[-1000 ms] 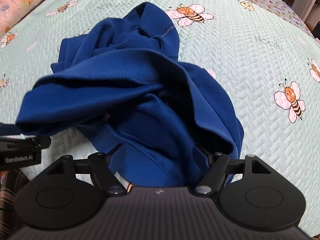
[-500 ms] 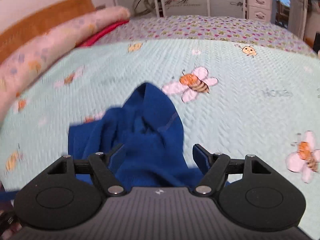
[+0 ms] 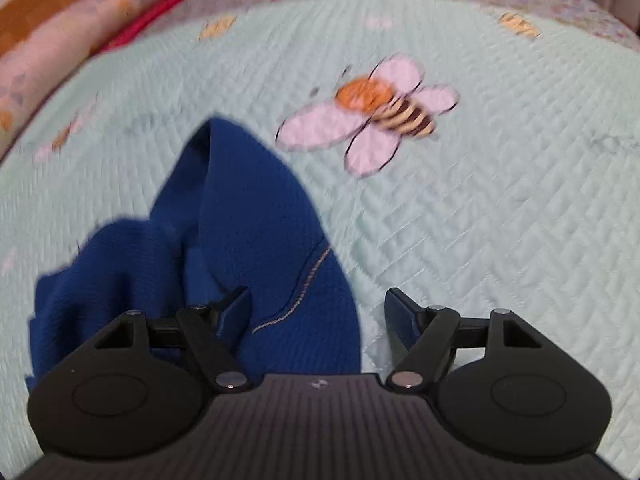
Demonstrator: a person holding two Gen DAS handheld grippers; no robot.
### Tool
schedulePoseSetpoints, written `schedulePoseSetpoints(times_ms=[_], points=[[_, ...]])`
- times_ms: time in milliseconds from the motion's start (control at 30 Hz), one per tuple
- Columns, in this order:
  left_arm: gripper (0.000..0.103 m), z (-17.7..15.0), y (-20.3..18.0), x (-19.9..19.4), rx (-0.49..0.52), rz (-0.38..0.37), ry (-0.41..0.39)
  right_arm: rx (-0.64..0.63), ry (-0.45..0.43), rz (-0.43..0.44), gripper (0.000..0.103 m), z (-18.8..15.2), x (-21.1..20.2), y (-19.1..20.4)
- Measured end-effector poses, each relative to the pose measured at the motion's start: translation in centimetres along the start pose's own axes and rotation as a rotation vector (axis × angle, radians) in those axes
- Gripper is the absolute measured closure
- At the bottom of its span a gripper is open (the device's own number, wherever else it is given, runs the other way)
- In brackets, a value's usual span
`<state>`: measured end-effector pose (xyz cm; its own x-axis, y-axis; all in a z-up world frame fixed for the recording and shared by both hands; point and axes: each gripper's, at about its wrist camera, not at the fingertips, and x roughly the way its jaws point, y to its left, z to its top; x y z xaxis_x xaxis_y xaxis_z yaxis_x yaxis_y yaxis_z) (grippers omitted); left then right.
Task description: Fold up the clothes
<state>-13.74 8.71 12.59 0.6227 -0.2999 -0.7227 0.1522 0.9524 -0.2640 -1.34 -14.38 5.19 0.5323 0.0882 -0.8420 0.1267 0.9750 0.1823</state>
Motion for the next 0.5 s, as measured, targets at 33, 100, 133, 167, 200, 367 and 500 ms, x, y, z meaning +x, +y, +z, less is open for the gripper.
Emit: schedulePoseSetpoints(times_ms=[33, 100, 133, 167, 200, 367, 500], points=[[0.033, 0.3, -0.4, 0.5, 0.007, 0.011, 0.003, 0.0, -0.009, 0.025, 0.06, -0.3, -0.2, -0.2], [0.033, 0.6, -0.9, 1.1, 0.009, 0.014, 0.01, 0.037, -0.023, 0.107, 0.088, -1.0, -1.1, -1.0], [0.033, 0.5, -1.1, 1.3, 0.012, 0.009, 0.013, 0.046, -0.043, 0.122, 0.089, -1.4, -1.8, -1.2], [0.033, 0.4, -1.3, 1.4, 0.015, 0.006, 0.015, 0.046, -0.071, 0.129, 0.091, -1.9, -2.7, -1.5], [0.033, 0.3, -1.5, 1.5, 0.023, 0.008, 0.018, 0.054, -0.1, 0.134, 0.091, -2.5, -3.6, -1.9], [0.033, 0.3, -2.2, 2.2, 0.043, 0.029, 0.015, 0.154, -0.243, 0.204, 0.093, -5.5, -9.6, -5.0], [0.034, 1.2, -3.5, 3.5, 0.099, 0.061, 0.007, 0.261, -0.306, 0.255, 0.093, -7.8, -13.2, -7.5]])
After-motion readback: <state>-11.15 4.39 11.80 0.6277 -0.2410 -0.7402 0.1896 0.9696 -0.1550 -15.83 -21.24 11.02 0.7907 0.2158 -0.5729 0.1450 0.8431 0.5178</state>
